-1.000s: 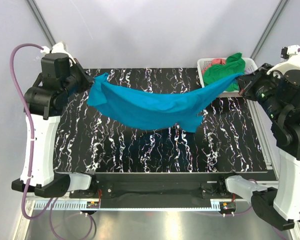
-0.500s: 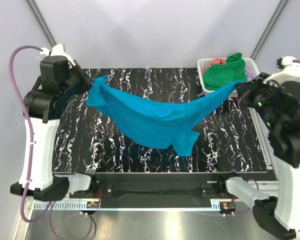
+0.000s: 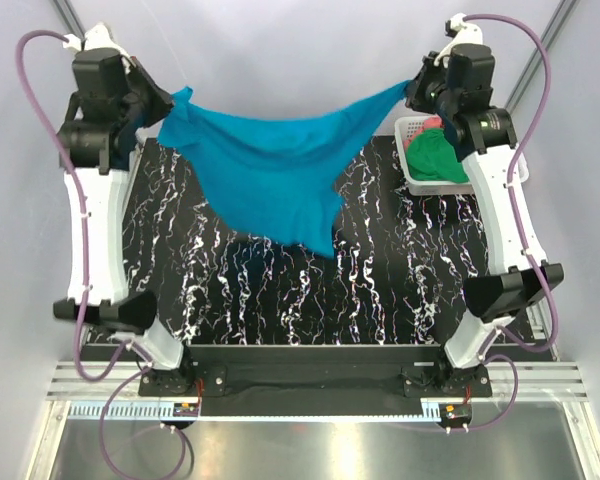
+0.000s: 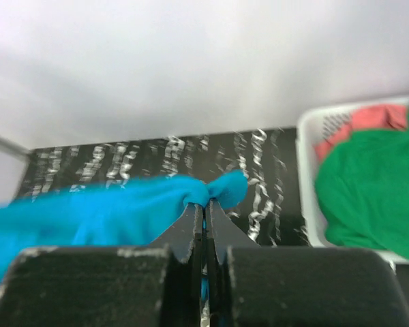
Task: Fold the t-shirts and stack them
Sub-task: Flatten the tshirt out
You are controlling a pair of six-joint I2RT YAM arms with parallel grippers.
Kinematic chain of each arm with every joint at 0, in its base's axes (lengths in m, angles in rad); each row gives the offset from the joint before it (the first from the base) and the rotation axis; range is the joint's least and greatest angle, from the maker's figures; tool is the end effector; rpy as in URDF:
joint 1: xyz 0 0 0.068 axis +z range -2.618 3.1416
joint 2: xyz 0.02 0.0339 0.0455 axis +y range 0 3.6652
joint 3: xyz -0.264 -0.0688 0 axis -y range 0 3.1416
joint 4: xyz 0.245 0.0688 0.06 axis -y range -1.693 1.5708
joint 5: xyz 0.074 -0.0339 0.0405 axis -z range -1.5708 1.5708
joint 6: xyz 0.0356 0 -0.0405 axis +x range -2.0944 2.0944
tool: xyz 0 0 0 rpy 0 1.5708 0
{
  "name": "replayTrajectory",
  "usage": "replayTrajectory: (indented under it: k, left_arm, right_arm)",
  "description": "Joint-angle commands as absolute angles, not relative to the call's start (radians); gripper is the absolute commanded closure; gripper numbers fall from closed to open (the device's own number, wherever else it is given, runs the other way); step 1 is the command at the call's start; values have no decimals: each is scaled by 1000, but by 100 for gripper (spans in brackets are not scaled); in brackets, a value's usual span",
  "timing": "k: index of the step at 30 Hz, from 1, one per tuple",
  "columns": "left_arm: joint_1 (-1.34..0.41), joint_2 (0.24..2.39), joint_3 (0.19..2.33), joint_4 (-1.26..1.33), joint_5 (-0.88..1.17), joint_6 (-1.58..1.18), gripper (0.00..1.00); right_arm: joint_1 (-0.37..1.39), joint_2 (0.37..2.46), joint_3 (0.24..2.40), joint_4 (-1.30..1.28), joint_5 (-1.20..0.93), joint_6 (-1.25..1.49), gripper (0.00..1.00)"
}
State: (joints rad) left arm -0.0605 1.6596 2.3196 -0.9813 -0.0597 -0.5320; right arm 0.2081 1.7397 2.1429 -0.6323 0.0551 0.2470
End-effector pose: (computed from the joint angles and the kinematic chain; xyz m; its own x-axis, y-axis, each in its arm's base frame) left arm 0.3037 -0.0163 0.5395 -0.2736 -0.4907 -0.8272 -0.1566 0.8713 -0.4651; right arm 0.3652 0.0751 0.5002 -0.2531 0.1961 -0.9474 -0.0948 0.9695 0.2260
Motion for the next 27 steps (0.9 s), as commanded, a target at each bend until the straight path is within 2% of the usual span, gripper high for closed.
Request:
replayTrajectory:
  k: [1, 4, 5, 7, 8, 11, 12, 14, 15, 18, 19, 22, 23, 24, 25, 27]
  left_arm:
    - [-63, 1473, 2234, -864, 57, -503, 100]
    - [-75, 1364, 2079, -847, 126, -520, 100]
    - [-98, 1291, 1953, -842, 146, -525, 100]
    - [-127, 1215, 1788, -822, 172, -558, 100]
    - [-144, 1118, 1556, -792, 187, -577, 100]
    - [-149, 996, 1242, -658, 245, -659, 100]
    - [-150, 952, 1072, -608, 267, -675, 100]
    - [-161, 939, 941, -557, 291, -689, 100]
    - [-161, 962, 846, -526, 322, -687, 100]
    - [-176, 1032, 738, -462, 376, -680, 100]
    - [-181, 1051, 723, -454, 388, -687, 100]
    - [-218, 1087, 675, -454, 414, -706, 100]
    - [-239, 1092, 667, -472, 408, -709, 99]
    - [-250, 1097, 661, -530, 382, -712, 95]
    - [-252, 1101, 661, -561, 379, -709, 82]
    - [-253, 1095, 682, -633, 383, -698, 73]
  right_arm:
    - [207, 1643, 2258, -548, -63, 255, 100]
    - [206, 1510, 2030, -508, -74, 267, 100]
    - [207, 1426, 1864, -496, -66, 270, 100]
    - [206, 1338, 1687, -476, -11, 293, 100]
    - [204, 1269, 1516, -474, 18, 298, 100]
    - [206, 1165, 1190, -431, 89, 333, 99]
    - [204, 1151, 1127, -407, 109, 363, 98]
    - [201, 1146, 990, -379, 110, 390, 96]
    - [202, 1153, 964, -368, 124, 420, 95]
    - [199, 1195, 913, -348, 106, 449, 90]
    - [199, 1209, 910, -357, 110, 459, 84]
    - [199, 1204, 900, -429, 149, 517, 78]
    - [199, 1184, 882, -443, 150, 531, 71]
    - [201, 1169, 876, -483, 162, 561, 67]
    - [199, 1154, 870, -501, 166, 577, 64]
    - [199, 1097, 861, -529, 163, 603, 56]
